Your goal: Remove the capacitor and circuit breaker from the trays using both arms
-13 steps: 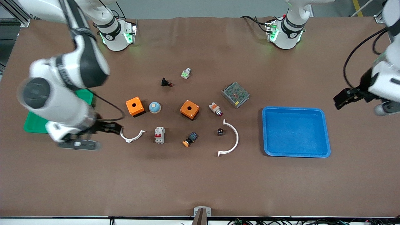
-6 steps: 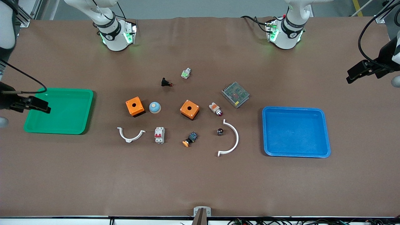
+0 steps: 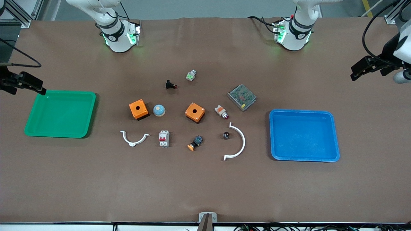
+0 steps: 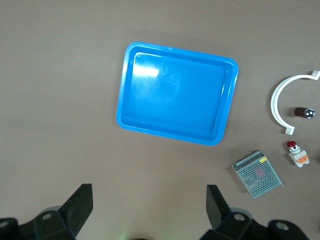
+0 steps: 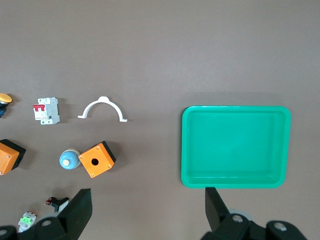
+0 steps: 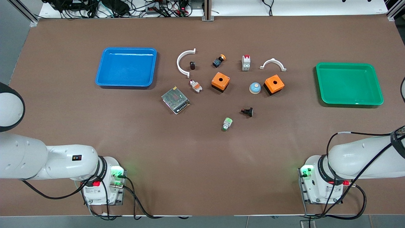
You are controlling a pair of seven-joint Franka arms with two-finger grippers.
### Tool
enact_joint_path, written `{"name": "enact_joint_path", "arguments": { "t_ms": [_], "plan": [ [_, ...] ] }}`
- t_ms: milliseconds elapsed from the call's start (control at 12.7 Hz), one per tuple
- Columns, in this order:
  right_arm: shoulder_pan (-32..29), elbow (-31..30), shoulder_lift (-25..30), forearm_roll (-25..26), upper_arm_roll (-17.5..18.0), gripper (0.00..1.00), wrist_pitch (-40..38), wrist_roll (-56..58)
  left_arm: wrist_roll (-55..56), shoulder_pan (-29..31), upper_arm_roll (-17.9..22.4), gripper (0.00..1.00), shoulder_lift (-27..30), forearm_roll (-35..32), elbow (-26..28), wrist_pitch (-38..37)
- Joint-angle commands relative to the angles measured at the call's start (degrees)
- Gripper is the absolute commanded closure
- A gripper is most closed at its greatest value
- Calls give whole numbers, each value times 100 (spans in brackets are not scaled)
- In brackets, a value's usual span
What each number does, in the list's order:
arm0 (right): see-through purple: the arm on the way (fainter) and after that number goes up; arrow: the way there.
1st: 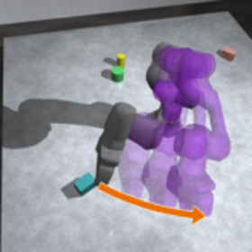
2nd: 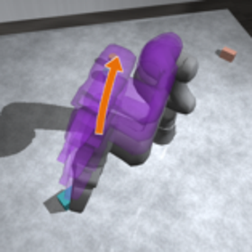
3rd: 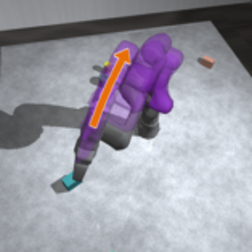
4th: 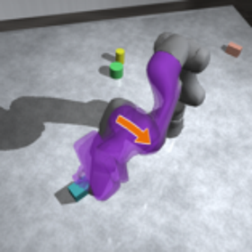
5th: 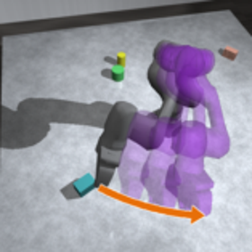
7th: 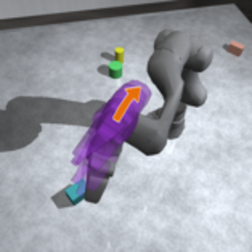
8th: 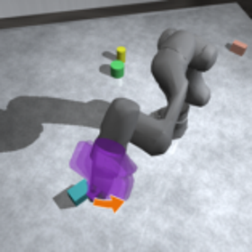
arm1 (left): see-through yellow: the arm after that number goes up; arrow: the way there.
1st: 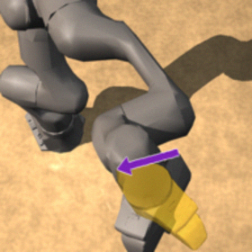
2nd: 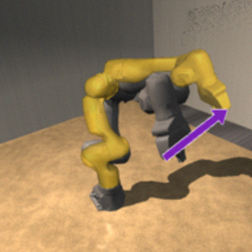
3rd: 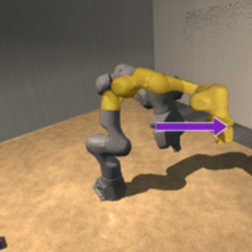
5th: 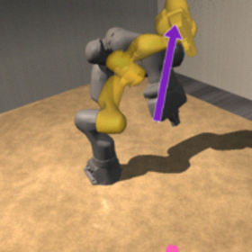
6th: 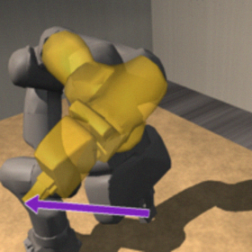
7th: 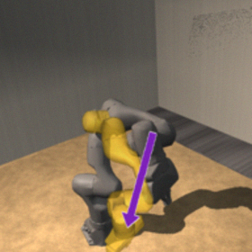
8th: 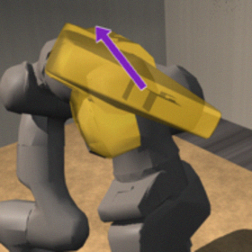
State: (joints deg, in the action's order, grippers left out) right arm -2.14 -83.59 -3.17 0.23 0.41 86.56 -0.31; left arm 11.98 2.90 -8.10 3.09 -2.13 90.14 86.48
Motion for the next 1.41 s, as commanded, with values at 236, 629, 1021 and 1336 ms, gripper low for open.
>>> {"name": "enact_joint_path", "arguments": {
  "t_ms": [236, 629, 1021, 1336],
  "plan": [
    [-41, -535, 255, -49, 30, 0, 343, -13, -126, 26, -183, 0, 157, 99, 135, 1],
    [-15, -492, 273, 21, 56, 0, 291, 40, -126, 8, -192, 0, 113, 301, 100, 9],
    [-15, -492, 449, 12, 56, 0, 186, 57, -12, 17, -306, 0, 121, 284, 73, -17],
    [-32, -501, 475, -40, 38, 0, 151, 57, -90, 8, -324, 0, 121, 275, 74, -17]
  ]
}}
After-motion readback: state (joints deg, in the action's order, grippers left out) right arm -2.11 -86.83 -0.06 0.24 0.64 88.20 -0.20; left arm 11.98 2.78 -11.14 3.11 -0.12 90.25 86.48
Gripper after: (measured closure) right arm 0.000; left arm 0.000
